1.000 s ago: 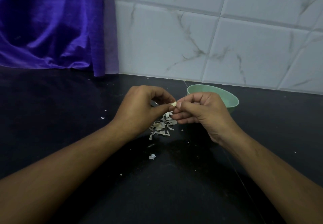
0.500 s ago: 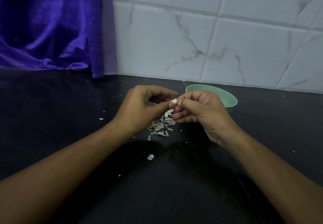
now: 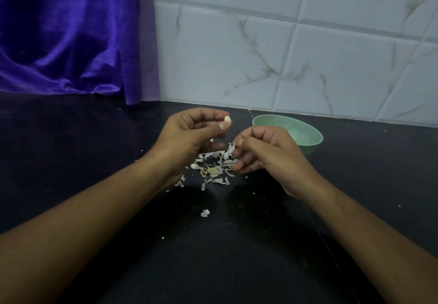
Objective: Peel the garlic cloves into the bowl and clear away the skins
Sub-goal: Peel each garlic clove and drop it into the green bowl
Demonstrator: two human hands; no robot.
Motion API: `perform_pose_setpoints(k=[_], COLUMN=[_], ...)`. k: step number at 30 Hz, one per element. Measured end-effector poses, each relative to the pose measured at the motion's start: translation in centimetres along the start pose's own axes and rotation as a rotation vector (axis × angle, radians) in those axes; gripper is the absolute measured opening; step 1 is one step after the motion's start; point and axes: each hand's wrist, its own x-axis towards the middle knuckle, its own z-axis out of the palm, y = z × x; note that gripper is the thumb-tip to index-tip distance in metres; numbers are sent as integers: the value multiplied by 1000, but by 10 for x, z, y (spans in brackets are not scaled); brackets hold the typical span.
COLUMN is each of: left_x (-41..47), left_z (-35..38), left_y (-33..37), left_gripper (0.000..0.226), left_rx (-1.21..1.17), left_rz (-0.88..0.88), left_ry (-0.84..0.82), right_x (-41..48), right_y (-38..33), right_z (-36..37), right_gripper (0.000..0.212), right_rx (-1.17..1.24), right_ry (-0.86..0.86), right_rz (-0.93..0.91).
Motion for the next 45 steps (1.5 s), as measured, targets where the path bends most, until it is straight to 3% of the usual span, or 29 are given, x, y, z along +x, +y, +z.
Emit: perform_pose_setpoints(k=[8, 15, 45], left_x=[-3, -3, -6], left_z=[1, 1, -1], left_y=[-1, -3, 6], left_gripper=[18, 14, 18], left_rx=[71, 117, 258], left_rz=[-50, -32, 83], left_ry=[-60, -87, -102], right_x=[-1, -1, -5], right_y=[0, -2, -6], right_z=[-6, -8, -6], right_gripper=[8, 8, 10], right_rx=[48, 72, 198], right_ry=[100, 72, -2], right_rz=[-149, -190, -35])
